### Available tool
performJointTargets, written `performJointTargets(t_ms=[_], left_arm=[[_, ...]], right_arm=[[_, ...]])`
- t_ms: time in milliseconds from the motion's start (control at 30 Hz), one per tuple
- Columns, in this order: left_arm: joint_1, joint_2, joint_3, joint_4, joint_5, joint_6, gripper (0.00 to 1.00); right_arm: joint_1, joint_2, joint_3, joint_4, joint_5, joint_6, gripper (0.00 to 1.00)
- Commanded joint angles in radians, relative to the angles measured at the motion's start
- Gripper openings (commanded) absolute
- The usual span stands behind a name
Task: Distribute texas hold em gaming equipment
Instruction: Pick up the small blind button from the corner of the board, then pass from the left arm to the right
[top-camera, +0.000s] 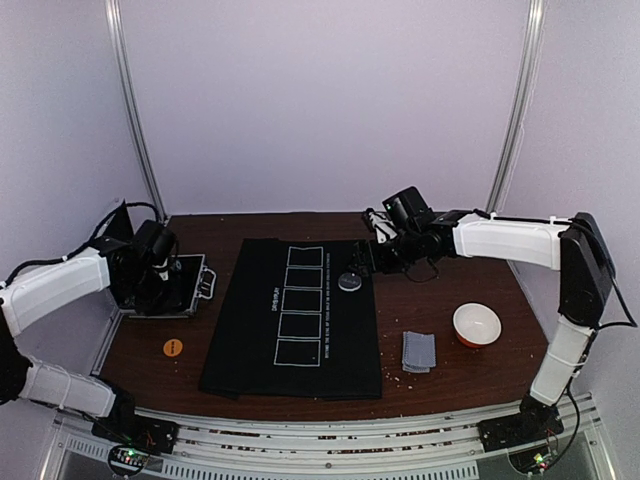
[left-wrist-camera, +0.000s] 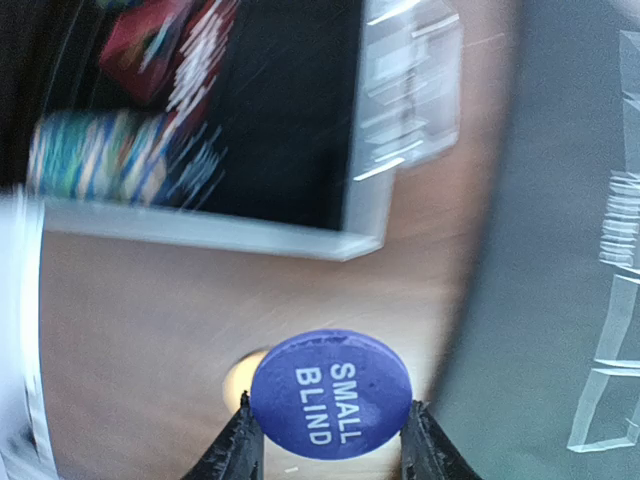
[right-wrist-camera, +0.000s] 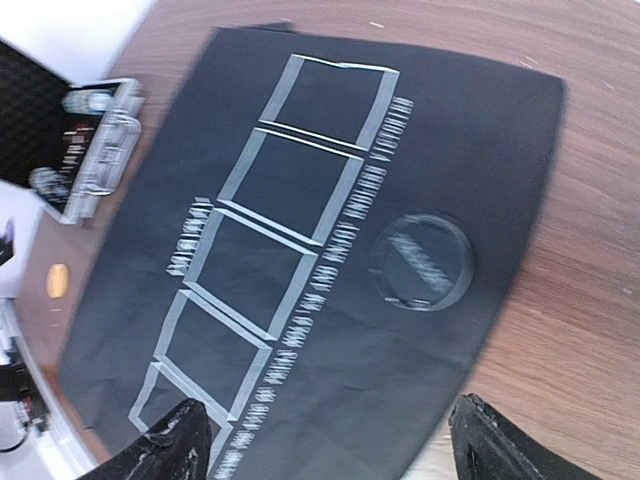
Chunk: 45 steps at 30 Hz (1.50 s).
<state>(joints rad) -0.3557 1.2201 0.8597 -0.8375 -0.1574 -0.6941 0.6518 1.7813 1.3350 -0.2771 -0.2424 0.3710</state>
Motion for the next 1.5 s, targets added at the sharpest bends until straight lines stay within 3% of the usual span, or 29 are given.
performJointTargets(t_ms=[0, 167, 333, 800, 900, 1000, 1233, 1367, 1467], left_arm=[[-0.196, 0.017, 0.188, 0.051, -0.118, 0.202, 0.33], [-0.401, 0.129, 0.323, 0.125, -0.134, 0.372, 0.33], [-0.559, 0.197, 0.374, 0.193, -0.158, 0.515, 0.33], [-0.623, 0.151, 0.339, 0.368, -0.14, 0.586, 0.34], [-0.623, 0.144, 0.336, 0.377, -0.146, 0.586, 0.34], [-0.624, 0.147, 0.334, 0.376, -0.15, 0.589, 0.34], [-0.624, 0.161, 0.328, 0.375, -0.164, 0.589, 0.33], [-0.623, 0.153, 0.318, 0.374, -0.167, 0.584, 0.35], [-0.623, 0.132, 0.302, 0.364, -0.176, 0.564, 0.55]], right_arm=[[0.034, -0.071, 0.041, 0.086, -0.142, 0.059, 0.85], [0.065, -0.068, 0.016, 0.309, -0.367, 0.202, 0.83], [0.113, -0.047, -0.011, 0.521, -0.446, 0.347, 0.8], [0.183, 0.056, 0.016, 0.605, -0.438, 0.454, 0.67], [0.192, 0.076, 0.031, 0.601, -0.448, 0.455, 0.59], [0.195, 0.088, 0.027, 0.613, -0.458, 0.468, 0.44], [0.194, 0.106, 0.033, 0.626, -0.488, 0.492, 0.02], [0.192, 0.087, 0.034, 0.569, -0.462, 0.446, 0.0], [0.179, 0.057, 0.029, 0.465, -0.419, 0.376, 0.0]])
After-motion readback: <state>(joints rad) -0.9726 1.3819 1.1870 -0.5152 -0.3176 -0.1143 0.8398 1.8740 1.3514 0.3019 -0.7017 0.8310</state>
